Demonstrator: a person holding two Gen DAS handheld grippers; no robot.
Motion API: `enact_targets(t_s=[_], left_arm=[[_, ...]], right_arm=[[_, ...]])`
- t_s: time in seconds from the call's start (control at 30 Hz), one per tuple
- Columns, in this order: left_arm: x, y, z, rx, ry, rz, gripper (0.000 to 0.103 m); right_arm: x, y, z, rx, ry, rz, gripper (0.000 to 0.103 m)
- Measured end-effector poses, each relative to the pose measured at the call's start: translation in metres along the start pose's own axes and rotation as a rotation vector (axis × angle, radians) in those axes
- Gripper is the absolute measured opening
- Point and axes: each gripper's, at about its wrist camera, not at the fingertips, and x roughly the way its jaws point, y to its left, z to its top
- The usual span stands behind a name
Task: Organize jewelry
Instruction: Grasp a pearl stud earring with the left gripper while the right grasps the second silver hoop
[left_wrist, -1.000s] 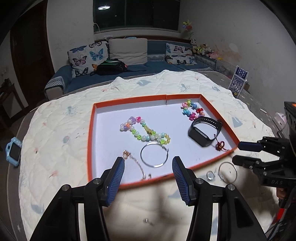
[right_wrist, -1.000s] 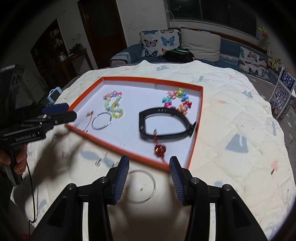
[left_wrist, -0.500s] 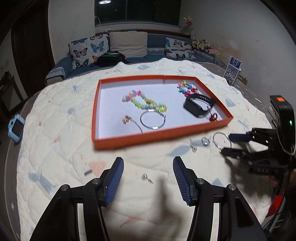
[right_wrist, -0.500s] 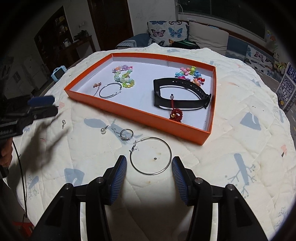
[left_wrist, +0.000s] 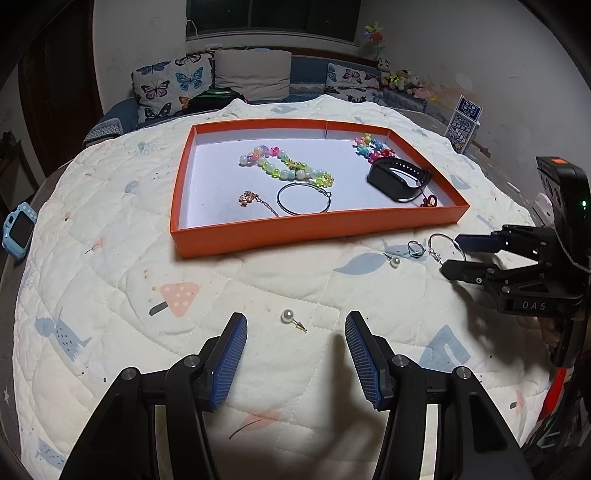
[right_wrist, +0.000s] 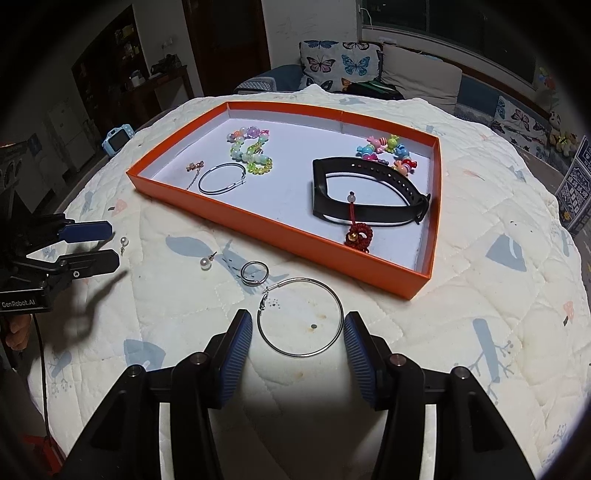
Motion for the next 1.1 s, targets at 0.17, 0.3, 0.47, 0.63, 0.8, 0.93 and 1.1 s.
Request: enact_targets(t_s=[0.17,0.3,0.47,0.63,0.8,0.93,1.1], left_arm=[[0.006,-0.003,0.002,0.040,0.000,0.010,0.052],[0.007,0.000,0.005,0.013,-0.004,-0.012,0.038],[0.010,-0.004,0.007,0.089,0.012,-0.019,0.038],[0.014,-0.003,0.008,0.189,0.032,-0.025,0.038],[0.017,-0.001,0.006,0.260,0.032,-0.040,0.034],[0.017,-0.002,0.006,0.286,0.031,-0.046,0.031],[0.016,-0.003,0.002,0.281,0.010,-0.048,0.021]], right_arm=[[0.001,-0.001,0.001,0.001,-0.006,0.005,0.057],[0.001,0.000,0.000,-0.003,-0.007,0.004,0.057],[0.000,0.000,0.000,-0.011,-0.006,0.004,0.057],[0.000,-0.001,0.000,-0.007,-0.008,0.009,0.057],[0.000,-0.001,0.000,-0.007,-0.007,0.009,0.057],[0.000,-0.001,0.000,-0.006,-0.008,0.008,0.057],[0.001,0.000,0.000,-0.004,-0.013,-0.004,0.056]])
